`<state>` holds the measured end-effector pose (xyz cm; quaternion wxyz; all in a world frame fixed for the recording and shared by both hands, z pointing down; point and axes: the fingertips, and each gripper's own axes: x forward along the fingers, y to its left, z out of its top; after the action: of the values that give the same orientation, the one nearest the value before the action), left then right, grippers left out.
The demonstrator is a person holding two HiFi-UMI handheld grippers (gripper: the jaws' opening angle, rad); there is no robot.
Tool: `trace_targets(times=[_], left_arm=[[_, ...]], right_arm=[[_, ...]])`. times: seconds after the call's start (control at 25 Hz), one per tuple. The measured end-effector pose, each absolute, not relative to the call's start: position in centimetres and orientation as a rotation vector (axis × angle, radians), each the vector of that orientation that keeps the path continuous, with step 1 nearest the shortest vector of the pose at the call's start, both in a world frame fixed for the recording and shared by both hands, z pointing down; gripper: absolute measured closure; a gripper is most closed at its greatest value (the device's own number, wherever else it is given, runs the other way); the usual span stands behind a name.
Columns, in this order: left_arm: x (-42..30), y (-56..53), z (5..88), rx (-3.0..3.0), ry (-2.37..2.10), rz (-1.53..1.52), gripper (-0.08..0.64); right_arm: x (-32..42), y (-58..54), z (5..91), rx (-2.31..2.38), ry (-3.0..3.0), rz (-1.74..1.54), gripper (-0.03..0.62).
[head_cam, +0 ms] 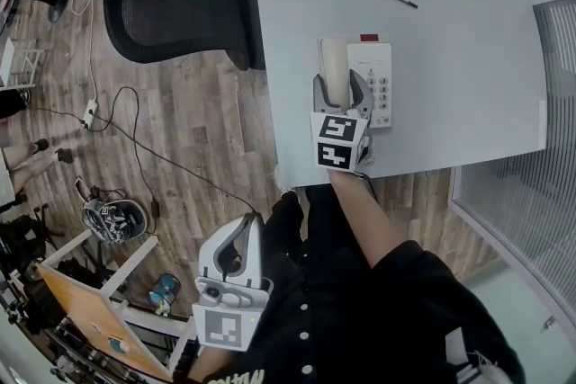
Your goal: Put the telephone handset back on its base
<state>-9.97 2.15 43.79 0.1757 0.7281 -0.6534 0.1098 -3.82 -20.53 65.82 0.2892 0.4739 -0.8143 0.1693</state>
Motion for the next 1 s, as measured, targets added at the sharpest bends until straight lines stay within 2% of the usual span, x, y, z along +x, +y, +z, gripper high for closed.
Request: trace_targets(times=[0.56, 0.64, 0.76, 0.88, 1.0], left_arm=[[-10.1, 0.7, 42.0, 2.133, -1.883, 0.270, 0.545], [-10.2, 0.5, 41.4, 2.139, -1.891, 0.268, 0.545], [-10.7, -0.1, 40.4, 2.144, -1.915, 0.253, 0.545], [-11.1, -1.4, 39.7, 2.167, -1.945, 0.218, 0.545], [-11.3, -2.2, 38.8, 2.201, -1.961, 0.191, 0.545]], right_arm=[[-2.7, -19.2, 60.2, 1.099, -2.387, 0.274, 0.317], [-2.1, -18.6, 57.9, 1.084, -2.437, 0.239, 0.361], [-1.2, -18.0, 54.2, 1.073, -2.522, 0.209, 0.480], [-0.2, -18.1, 51.8, 1.074, -2.580, 0.178, 0.527], [0.8, -17.6, 50.0, 1.055, -2.625, 0.161, 0.545]])
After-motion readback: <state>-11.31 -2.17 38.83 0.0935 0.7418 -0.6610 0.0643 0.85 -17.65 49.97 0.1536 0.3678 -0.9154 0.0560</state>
